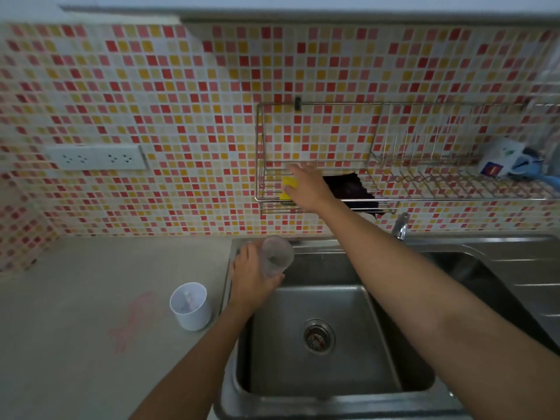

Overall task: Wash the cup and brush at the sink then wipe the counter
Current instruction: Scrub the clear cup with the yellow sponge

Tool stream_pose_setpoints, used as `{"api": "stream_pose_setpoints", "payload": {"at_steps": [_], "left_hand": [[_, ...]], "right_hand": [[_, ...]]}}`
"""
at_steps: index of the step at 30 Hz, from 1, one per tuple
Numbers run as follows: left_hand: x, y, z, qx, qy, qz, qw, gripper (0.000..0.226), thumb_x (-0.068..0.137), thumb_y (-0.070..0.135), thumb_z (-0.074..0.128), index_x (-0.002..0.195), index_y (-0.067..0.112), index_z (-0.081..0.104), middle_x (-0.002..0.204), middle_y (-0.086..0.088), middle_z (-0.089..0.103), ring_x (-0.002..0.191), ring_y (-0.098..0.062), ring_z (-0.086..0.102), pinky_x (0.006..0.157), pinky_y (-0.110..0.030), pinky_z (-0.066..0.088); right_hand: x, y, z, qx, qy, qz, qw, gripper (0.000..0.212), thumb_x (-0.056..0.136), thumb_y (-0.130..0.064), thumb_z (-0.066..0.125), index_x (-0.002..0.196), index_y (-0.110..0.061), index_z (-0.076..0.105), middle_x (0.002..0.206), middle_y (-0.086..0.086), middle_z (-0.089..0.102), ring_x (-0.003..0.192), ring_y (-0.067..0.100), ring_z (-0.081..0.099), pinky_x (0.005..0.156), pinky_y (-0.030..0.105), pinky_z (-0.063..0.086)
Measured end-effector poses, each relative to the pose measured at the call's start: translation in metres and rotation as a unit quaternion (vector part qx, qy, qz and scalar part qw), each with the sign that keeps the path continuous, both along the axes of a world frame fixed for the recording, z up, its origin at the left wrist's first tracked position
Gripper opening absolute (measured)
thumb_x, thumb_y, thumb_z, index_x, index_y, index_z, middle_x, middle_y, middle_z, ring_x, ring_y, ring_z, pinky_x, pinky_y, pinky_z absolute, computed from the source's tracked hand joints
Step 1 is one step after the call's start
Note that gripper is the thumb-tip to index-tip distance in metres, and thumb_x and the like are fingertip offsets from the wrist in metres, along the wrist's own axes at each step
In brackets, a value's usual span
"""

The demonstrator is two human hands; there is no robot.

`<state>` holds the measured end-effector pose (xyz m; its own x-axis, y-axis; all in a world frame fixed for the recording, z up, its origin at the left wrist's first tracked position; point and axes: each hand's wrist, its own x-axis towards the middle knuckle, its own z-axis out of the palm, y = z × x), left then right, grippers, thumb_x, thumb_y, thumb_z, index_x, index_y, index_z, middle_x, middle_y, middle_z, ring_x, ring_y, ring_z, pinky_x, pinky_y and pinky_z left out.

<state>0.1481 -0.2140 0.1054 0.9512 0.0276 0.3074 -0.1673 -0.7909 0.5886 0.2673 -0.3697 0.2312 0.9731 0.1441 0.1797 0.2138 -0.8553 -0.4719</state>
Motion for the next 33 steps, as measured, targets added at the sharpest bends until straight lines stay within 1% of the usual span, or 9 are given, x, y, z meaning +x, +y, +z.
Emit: {"api": "stream_pose_setpoints", "payload": {"at_steps": [3,6,9,14,23,26,29,31,33], "left_hand": [[0.007,0.007,0.004,0.02,0.008,-0.01,1.0,0.091,0.06,0.042,0.084,0.135,0.02,0.037,0.134,-0.003,0.049,0.121,-0.023,0.049,0.101,-0.041,0.043],[0.009,0.012,0.007,0.027,0.002,-0.025,0.999,0.093,0.059,0.043,0.085,0.135,0.025,0.035,0.136,0.001,0.048,0.124,-0.02,0.046,0.105,-0.042,0.039],[0.009,0.014,0.006,0.048,0.007,-0.031,0.998,0.089,0.059,0.044,0.084,0.132,0.026,0.036,0.133,0.002,0.049,0.122,-0.019,0.047,0.104,-0.04,0.039],[0.008,0.014,0.003,0.048,0.005,-0.045,0.998,0.075,0.063,0.035,0.079,0.126,0.021,0.041,0.128,-0.001,0.052,0.118,-0.023,0.049,0.099,-0.04,0.045],[0.012,-0.008,0.02,0.052,-0.018,-0.154,0.986,0.08,0.065,0.029,0.081,0.134,0.015,0.043,0.13,-0.004,0.053,0.118,-0.023,0.046,0.097,-0.033,0.039],[0.014,-0.017,0.019,0.096,-0.032,-0.171,0.98,0.081,0.065,0.035,0.081,0.134,0.014,0.043,0.131,-0.004,0.053,0.119,-0.024,0.046,0.098,-0.032,0.038],[0.012,-0.026,0.015,0.121,-0.056,-0.182,0.974,0.078,0.069,0.04,0.077,0.135,0.015,0.045,0.134,-0.005,0.053,0.123,-0.025,0.045,0.099,-0.033,0.041],[0.012,-0.035,0.011,0.127,-0.054,-0.194,0.971,0.077,0.07,0.041,0.075,0.135,0.015,0.044,0.134,-0.003,0.053,0.122,-0.025,0.045,0.098,-0.038,0.047],[0.014,-0.045,0.012,0.138,-0.045,-0.208,0.967,0.076,0.069,0.037,0.075,0.135,0.017,0.044,0.133,-0.001,0.052,0.121,-0.023,0.044,0.096,-0.036,0.047]], "right_hand": [[0.017,0.011,0.003,-0.018,0.066,-0.018,0.997,0.035,0.09,-0.034,0.058,0.118,-0.015,0.053,0.117,0.01,0.057,0.113,0.031,0.051,0.088,0.037,0.046],[0.02,0.015,0.006,-0.01,0.083,-0.046,0.995,0.029,0.085,-0.029,0.066,0.095,-0.016,0.041,0.076,-0.004,0.042,0.085,0.022,0.048,0.061,0.028,0.037],[0.016,0.015,0.008,0.042,0.042,-0.074,0.995,0.033,0.085,-0.027,0.067,0.096,-0.016,0.038,0.079,-0.002,0.045,0.084,0.022,0.05,0.054,0.028,0.035],[-0.045,0.002,0.02,0.295,-0.087,-0.013,0.951,0.044,0.087,-0.015,0.061,0.127,-0.027,0.048,0.112,0.0,0.058,0.087,0.016,0.062,0.065,0.026,0.053],[-0.136,-0.056,-0.083,0.011,-0.029,0.094,0.995,0.053,0.084,-0.009,0.062,0.134,-0.028,0.054,0.131,-0.005,0.051,0.118,0.015,0.048,0.103,0.036,0.04],[-0.144,-0.065,-0.093,-0.068,-0.076,0.09,0.991,0.049,0.083,-0.006,0.062,0.128,-0.025,0.061,0.133,0.002,0.054,0.116,0.026,0.05,0.104,0.035,0.038],[-0.159,-0.064,-0.091,-0.084,-0.09,0.125,0.985,0.044,0.082,-0.004,0.063,0.121,-0.022,0.066,0.126,0.0,0.061,0.109,0.013,0.048,0.097,0.025,0.034],[-0.158,-0.074,-0.089,-0.096,-0.095,0.15,0.979,0.042,0.078,0.0,0.066,0.115,-0.02,0.07,0.118,-0.001,0.066,0.101,0.005,0.046,0.09,0.026,0.038],[-0.148,-0.088,-0.088,-0.124,-0.122,0.158,0.972,0.042,0.071,0.001,0.071,0.107,-0.02,0.074,0.111,-0.001,0.069,0.095,0.015,0.054,0.084,0.032,0.048]]}}
